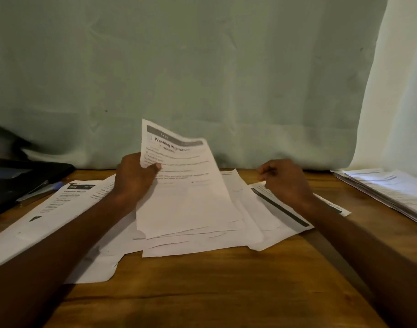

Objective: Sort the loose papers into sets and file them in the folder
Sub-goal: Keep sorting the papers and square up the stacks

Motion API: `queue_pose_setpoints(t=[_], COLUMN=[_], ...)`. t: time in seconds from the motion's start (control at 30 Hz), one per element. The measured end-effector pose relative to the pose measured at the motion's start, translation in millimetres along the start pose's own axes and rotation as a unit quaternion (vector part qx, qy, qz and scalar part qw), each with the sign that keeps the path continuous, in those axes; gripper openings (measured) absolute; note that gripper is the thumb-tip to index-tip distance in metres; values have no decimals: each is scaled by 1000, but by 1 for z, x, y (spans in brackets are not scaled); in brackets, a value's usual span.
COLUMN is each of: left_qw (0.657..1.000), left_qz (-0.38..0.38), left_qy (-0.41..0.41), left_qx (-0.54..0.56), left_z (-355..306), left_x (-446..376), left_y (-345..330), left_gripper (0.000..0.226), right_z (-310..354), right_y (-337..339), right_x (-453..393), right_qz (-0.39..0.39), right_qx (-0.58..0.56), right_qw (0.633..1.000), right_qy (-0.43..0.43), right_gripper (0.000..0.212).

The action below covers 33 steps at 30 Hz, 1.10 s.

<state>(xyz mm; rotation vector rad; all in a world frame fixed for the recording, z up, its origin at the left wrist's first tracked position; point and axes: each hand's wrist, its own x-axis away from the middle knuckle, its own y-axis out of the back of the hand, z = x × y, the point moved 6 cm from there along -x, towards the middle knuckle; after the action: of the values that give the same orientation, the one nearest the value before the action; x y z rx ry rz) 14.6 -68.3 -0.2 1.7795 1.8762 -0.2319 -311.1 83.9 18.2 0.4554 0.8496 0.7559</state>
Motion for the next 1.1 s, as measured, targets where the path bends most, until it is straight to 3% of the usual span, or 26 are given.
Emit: queue_pose_setpoints(t=[0.1,0.23,0.33,0.4,0.47,0.57,0.63,0.67,0.73,0.8,0.87,0.97,1.1], left_qw=[986,953,918,928,933,896,863,848,829,821,815,821,817], left_qz=[6,18,1,47,151,306,367,386,415,430,435,432,431], left_qy=[4,18,-84,-176,-220,-241,-251,-254,-240,-226,-226,-228,-229], left_qx=[-165,-301,-389,-326,-241,-212,-238,-261,-289,-301,-310,-295,-308], left_z=[10,6,-13,-30,-44,-51,-45,-41,-32,-28,-26,-25,-24], left_x=[-1,6,14,22,37,70,84,86,85,82,81,80,80], left_y=[3,1,-7,-21,-42,-73,-87,-89,-91,-90,-91,-91,-92], left_gripper=[31,61,88,85,75,67,59,57,57,61,73,97,81], right_z=[-14,-20,-20,-23,-32,-31,-31,-31,-36,-43,-41,-36,-47], right_y=[7,2,-7,-5,-6,-18,-21,-19,-10,-3,0,1,-6], right_x=[-3,-2,0,2,3,3,0,-2,-1,7,19,27,18], right_qz=[35,84,135,153,170,188,167,155,137,173,237,269,242], right_qx=[146,176,232,239,222,184,159,168,209,222,166,61,16], right_qw=[989,980,963,958,957,963,972,972,966,954,950,949,951], right_qy=[-17,-24,-27,-47,-82,-57,-47,-49,-73,-100,-119,-151,-194], right_gripper=[22,14,34,52,65,47,31,36,60,77,78,75,77])
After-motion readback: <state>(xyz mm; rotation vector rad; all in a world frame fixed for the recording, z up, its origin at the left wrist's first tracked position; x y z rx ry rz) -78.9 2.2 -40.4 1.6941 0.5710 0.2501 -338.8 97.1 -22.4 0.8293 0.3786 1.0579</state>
